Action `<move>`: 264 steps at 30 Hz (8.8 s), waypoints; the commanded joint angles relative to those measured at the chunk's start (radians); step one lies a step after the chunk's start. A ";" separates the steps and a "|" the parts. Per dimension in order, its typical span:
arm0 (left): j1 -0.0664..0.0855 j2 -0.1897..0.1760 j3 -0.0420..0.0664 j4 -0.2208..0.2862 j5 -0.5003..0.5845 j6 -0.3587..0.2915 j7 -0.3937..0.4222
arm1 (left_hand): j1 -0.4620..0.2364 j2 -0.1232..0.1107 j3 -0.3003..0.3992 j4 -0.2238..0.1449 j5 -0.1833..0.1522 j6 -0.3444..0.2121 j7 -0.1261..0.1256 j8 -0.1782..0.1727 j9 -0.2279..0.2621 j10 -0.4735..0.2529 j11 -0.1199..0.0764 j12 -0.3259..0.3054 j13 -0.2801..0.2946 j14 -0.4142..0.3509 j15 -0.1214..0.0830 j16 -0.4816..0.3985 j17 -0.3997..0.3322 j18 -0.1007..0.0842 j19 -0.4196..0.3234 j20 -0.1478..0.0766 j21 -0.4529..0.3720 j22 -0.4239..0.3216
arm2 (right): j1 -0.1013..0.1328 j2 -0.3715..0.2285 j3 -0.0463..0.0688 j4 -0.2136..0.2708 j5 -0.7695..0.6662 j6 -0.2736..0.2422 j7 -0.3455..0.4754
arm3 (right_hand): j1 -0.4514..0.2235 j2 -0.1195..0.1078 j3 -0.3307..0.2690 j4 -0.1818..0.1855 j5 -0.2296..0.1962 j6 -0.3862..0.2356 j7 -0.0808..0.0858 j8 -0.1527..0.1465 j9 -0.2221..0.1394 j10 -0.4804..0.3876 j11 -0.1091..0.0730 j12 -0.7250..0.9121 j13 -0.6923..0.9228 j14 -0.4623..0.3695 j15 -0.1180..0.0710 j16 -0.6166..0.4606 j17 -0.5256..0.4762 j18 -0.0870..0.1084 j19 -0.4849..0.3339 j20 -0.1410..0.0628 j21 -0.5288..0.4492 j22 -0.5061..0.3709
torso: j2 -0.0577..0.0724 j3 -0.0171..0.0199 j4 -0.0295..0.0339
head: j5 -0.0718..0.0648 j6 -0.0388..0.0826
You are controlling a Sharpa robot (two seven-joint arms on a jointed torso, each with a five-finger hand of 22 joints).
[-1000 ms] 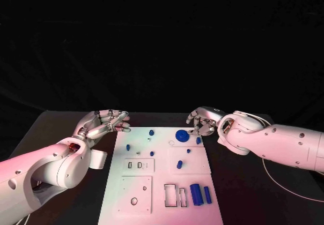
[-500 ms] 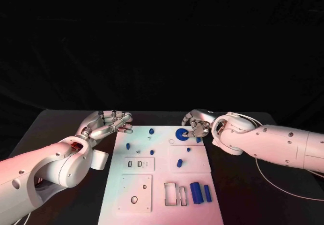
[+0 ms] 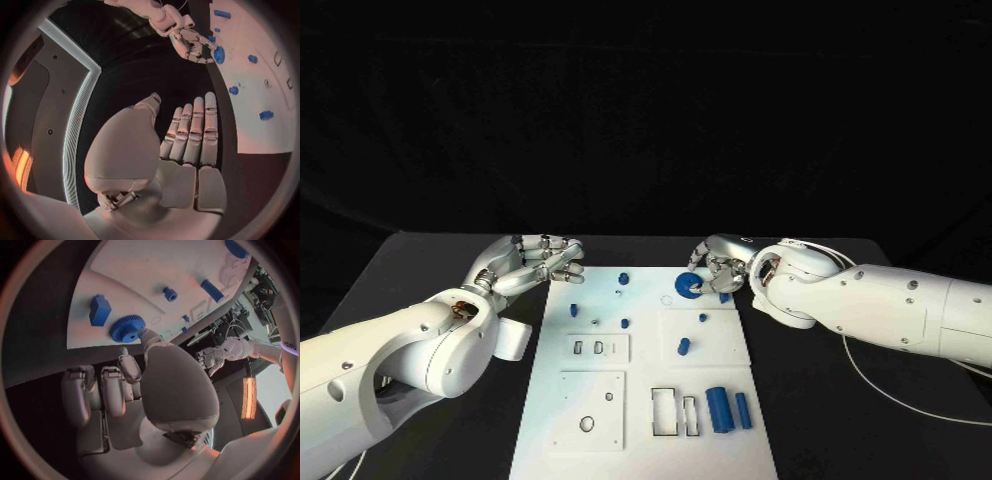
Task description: Assemble the parts on the task board
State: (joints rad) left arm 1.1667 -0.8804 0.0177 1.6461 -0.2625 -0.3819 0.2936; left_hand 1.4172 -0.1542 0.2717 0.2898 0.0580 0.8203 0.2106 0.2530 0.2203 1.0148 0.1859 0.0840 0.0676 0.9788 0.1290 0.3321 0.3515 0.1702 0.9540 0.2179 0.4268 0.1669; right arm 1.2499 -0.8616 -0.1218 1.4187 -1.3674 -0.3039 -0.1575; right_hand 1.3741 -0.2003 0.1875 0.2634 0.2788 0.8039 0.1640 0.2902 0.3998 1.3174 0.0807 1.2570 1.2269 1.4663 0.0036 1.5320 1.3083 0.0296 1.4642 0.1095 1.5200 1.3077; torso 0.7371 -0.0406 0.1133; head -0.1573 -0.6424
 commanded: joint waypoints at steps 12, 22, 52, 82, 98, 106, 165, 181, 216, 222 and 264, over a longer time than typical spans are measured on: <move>0.001 0.000 0.001 0.000 -0.007 0.017 0.000 | -0.001 -0.001 -0.005 0.000 -0.004 -0.008 0.030 -0.004 -0.001 -0.007 -0.002 -0.006 -0.001 -0.006 0.001 -0.005 0.001 0.008 -0.007 0.002 -0.005 -0.002 | -0.011 0.011 -0.002 -0.009 -0.009 0.054 -0.011 | 0.016 0.005 -0.013 0.011 0.006 0.000 0.002 0.011 0.002 0.050 0.001 0.082 0.083 0.083 0.006 0.011 0.159 -0.016 0.072 0.007 0.015 0.220 | 0.000 0.0006 -0.0002 | 0.005 -0.006; 0.001 -0.001 0.001 -0.001 -0.007 0.019 0.000 | -0.001 0.001 -0.006 0.000 -0.004 -0.008 0.030 -0.004 -0.001 -0.007 -0.002 -0.007 0.000 -0.007 0.001 -0.006 0.002 0.008 -0.008 0.003 -0.005 -0.002 | -0.012 0.018 -0.003 -0.015 -0.016 0.035 -0.028 | 0.027 0.022 -0.004 0.014 0.010 0.010 0.001 0.019 0.003 0.057 0.000 0.096 0.097 0.084 0.006 0.012 0.163 -0.018 0.076 0.007 0.019 0.225 | 0.000 0.0001 -0.0005 | 0.004 -0.009; 0.001 -0.010 0.001 -0.008 0.020 0.023 -0.003 | 0.000 0.004 -0.006 0.000 -0.004 -0.008 0.029 -0.004 -0.001 -0.006 -0.002 -0.007 0.000 -0.007 0.001 -0.006 0.003 0.009 -0.009 0.003 -0.005 -0.002 | -0.020 0.030 -0.004 0.117 -0.305 -0.199 -0.076 | 0.060 0.022 0.105 -0.004 -0.012 0.135 -0.033 0.040 0.006 0.143 -0.030 0.194 0.204 0.088 -0.020 0.019 0.184 -0.030 0.107 -0.015 0.051 0.263 | 0.000 0.0000 -0.0006 | 0.021 -0.012; 0.001 -0.006 0.001 -0.005 0.021 0.020 0.000 | 0.001 0.007 -0.007 0.000 -0.004 -0.009 0.030 -0.005 -0.001 -0.007 -0.002 -0.007 0.000 -0.007 0.001 -0.007 0.004 0.009 -0.009 0.004 -0.005 -0.003 | -0.033 0.244 -0.015 0.007 -0.323 -0.155 -0.114 | 0.046 0.020 0.118 0.004 0.005 0.136 -0.035 0.035 0.005 0.144 -0.032 0.193 0.204 0.088 -0.022 0.018 0.181 -0.030 0.107 -0.018 0.051 0.263 | 0.000 -0.0010 0.0023 | 0.038 -0.024; 0.001 -0.006 0.001 -0.005 0.021 0.021 0.000 | 0.001 0.007 -0.007 0.000 -0.004 -0.009 0.030 -0.005 -0.001 -0.007 -0.002 -0.007 0.000 -0.007 0.001 -0.007 0.004 0.009 -0.009 0.004 -0.005 -0.003 | -0.046 0.287 -0.016 -0.031 -0.327 -0.142 -0.112 | 0.043 0.018 0.120 0.005 0.006 0.135 -0.034 0.033 0.004 0.142 -0.032 0.191 0.203 0.088 -0.022 0.018 0.181 -0.030 0.107 -0.018 0.051 0.263 | 0.000 0.0008 -0.0010 | 0.044 -0.027; 0.001 -0.006 0.001 -0.006 0.021 0.021 -0.001 | 0.002 0.008 -0.008 -0.001 -0.004 -0.011 0.030 -0.006 -0.001 -0.009 -0.002 -0.009 0.000 -0.009 0.002 -0.009 0.006 0.010 -0.010 0.005 -0.004 -0.003 | -0.048 0.305 -0.016 -0.056 -0.326 -0.140 -0.113 | 0.033 0.012 0.125 0.010 0.002 0.126 -0.031 0.025 0.002 0.135 -0.029 0.183 0.195 0.087 -0.020 0.017 0.179 -0.030 0.107 -0.018 0.051 0.263 | 0.000 0.0007 -0.0004 | 0.044 -0.027; 0.001 -0.017 0.001 -0.013 0.022 0.019 0.002 | 0.002 0.009 -0.010 0.000 -0.004 -0.012 0.031 -0.007 -0.001 -0.010 -0.001 -0.009 0.000 -0.009 0.002 -0.010 0.007 0.010 -0.010 0.005 -0.004 -0.003 | -0.003 0.040 -0.008 0.155 -0.141 -0.204 -0.050 | -0.217 0.039 0.038 0.020 0.101 0.087 -0.016 -0.030 0.014 0.129 -0.013 0.179 0.196 0.091 -0.005 0.023 0.196 -0.030 0.107 -0.003 0.051 0.263 | -0.002 0.0041 -0.0160 | 0.050 -0.017; 0.001 -0.012 0.001 -0.012 0.024 0.025 0.005 | 0.003 0.010 -0.012 -0.001 -0.004 -0.013 0.032 -0.008 -0.001 -0.010 0.000 -0.010 0.000 -0.009 0.002 -0.011 0.009 0.010 -0.010 0.006 -0.004 -0.004 | -0.005 -0.184 -0.009 0.174 0.078 -0.130 0.160 | -0.013 0.005 0.098 -0.061 -0.037 0.067 -0.023 -0.061 0.013 0.125 -0.019 0.174 0.194 0.091 -0.011 0.023 0.199 -0.030 0.107 -0.007 0.051 0.263 | -0.007 0.0161 -0.0312 | 0.030 -0.018; 0.000 -0.014 0.001 -0.018 0.024 0.027 0.002 | 0.005 0.011 -0.013 -0.001 -0.004 -0.012 0.031 -0.007 0.000 -0.009 -0.001 -0.009 0.001 -0.009 0.002 -0.012 0.011 0.011 -0.010 0.006 -0.003 -0.004 | -0.086 -0.151 -0.011 0.069 0.083 -0.132 0.157 | 0.024 0.049 0.060 -0.030 -0.121 0.026 0.012 -0.096 0.021 0.122 0.011 0.173 0.193 0.091 0.016 0.024 0.202 -0.030 0.107 0.016 0.051 0.263 | -0.008 0.0153 -0.0296 | 0.040 -0.040; 0.000 -0.014 0.000 -0.021 0.024 0.027 0.002 | 0.005 0.011 -0.013 -0.001 -0.004 -0.012 0.031 -0.007 0.000 -0.009 -0.001 -0.009 0.001 -0.009 0.002 -0.012 0.011 0.011 -0.010 0.006 -0.003 -0.004 | -0.090 -0.137 -0.011 0.052 0.085 -0.128 0.154 | 0.043 0.060 0.077 -0.038 -0.126 0.035 0.012 -0.095 0.023 0.126 0.010 0.177 0.197 0.092 0.015 0.025 0.204 -0.030 0.107 0.015 0.051 0.263 | -0.007 0.0157 -0.0303 | 0.042 -0.041; 0.000 -0.016 0.000 -0.026 0.024 0.036 -0.005 | 0.005 0.014 -0.014 0.000 -0.004 -0.012 0.032 -0.007 0.000 -0.010 0.000 -0.009 0.001 -0.010 0.003 -0.013 0.012 0.011 -0.011 0.007 -0.003 -0.004 | -0.098 -0.111 -0.012 0.044 0.034 -0.157 0.123 | 0.043 0.090 0.141 -0.035 -0.125 0.144 -0.020 -0.053 0.038 0.157 -0.016 0.208 0.229 0.094 -0.010 0.028 0.217 -0.030 0.107 -0.006 0.051 0.263 | -0.008 0.0149 -0.0309 | 0.047 -0.044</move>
State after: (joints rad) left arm 1.1663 -0.8976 0.0174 1.6184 -0.2421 -0.3625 0.2845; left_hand 1.4216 -0.1497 0.2635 0.2867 0.0580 0.8134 0.2107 0.2494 0.2206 1.0080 0.1856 0.0805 0.0679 0.9755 0.1325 0.3243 0.3621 0.1701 0.9481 0.2239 0.4268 0.1638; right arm 1.1536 -0.9736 -0.1326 1.4599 -1.3083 -0.4476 -0.0138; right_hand 1.4208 -0.1156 0.3222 0.2292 0.1503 0.9403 0.1422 0.2323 0.4358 1.4655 0.0725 1.4604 1.3074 1.4646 0.0012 1.5549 1.3074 0.0069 1.4661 0.1095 1.5663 1.3074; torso 0.7288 -0.0260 0.0823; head -0.1107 -0.6858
